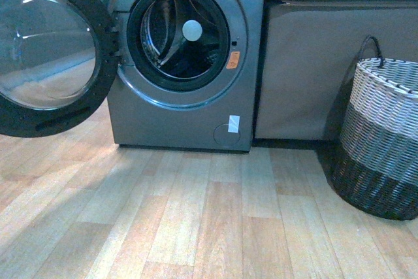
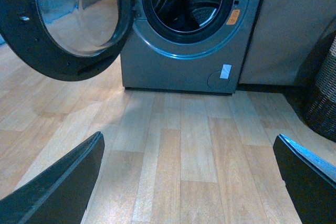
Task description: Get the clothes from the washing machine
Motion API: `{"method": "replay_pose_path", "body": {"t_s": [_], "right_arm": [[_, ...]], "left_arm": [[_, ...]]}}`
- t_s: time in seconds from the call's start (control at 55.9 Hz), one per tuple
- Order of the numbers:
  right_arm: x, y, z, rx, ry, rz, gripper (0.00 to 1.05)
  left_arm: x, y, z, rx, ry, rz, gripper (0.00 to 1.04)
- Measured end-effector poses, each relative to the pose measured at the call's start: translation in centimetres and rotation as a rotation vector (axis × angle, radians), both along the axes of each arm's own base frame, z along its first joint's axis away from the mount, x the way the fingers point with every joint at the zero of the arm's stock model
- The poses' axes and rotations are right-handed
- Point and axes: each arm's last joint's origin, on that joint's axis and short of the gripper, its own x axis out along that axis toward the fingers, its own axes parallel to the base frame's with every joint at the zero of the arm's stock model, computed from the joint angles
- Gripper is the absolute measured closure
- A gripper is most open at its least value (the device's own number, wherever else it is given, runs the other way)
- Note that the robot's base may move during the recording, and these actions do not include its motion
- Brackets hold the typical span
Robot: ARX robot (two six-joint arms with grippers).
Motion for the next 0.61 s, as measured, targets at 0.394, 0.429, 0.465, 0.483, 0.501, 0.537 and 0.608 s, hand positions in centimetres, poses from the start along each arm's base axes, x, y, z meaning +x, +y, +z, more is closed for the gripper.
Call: {"method": "replay_pose_path", "body": {"t_s": [0.394,0.429,0.465,0.483,0.501,0.537,0.608], "right_arm": [[0.0,0.0,0.01,0.0,-0.001,-0.001,0.07],[0.0,0.0,0.01,0.0,-0.001,0.0,0.07],[0.0,0.0,0.01,0.0,-0.001,0.001,0.07],[0.0,0.0,0.01,0.0,-0.001,0.001,0.07],[0.0,0.0,0.01,0.0,-0.001,-0.001,0.07],[0.0,-0.01,0.0,0.0,0.0,-0.003,0.07],[0.0,-0.01,0.01,0.0,-0.002,0.0,0.07]], "left_arm": [[0.0,0.0,-0.01,0.0,0.001,0.0,0.07],[0.01,0.0,-0.01,0.0,0.001,0.001,0.07],[0.0,0.0,0.0,0.0,0.0,0.0,0.07],[0.01,0.0,-0.01,0.0,0.001,0.0,0.07],[0.01,0.0,-0.02,0.0,0.002,0.0,0.07],[0.01,0.0,-0.01,0.0,0.001,0.0,0.07],[0.01,0.0,-0.02,0.0,0.002,0.0,0.07]]}}
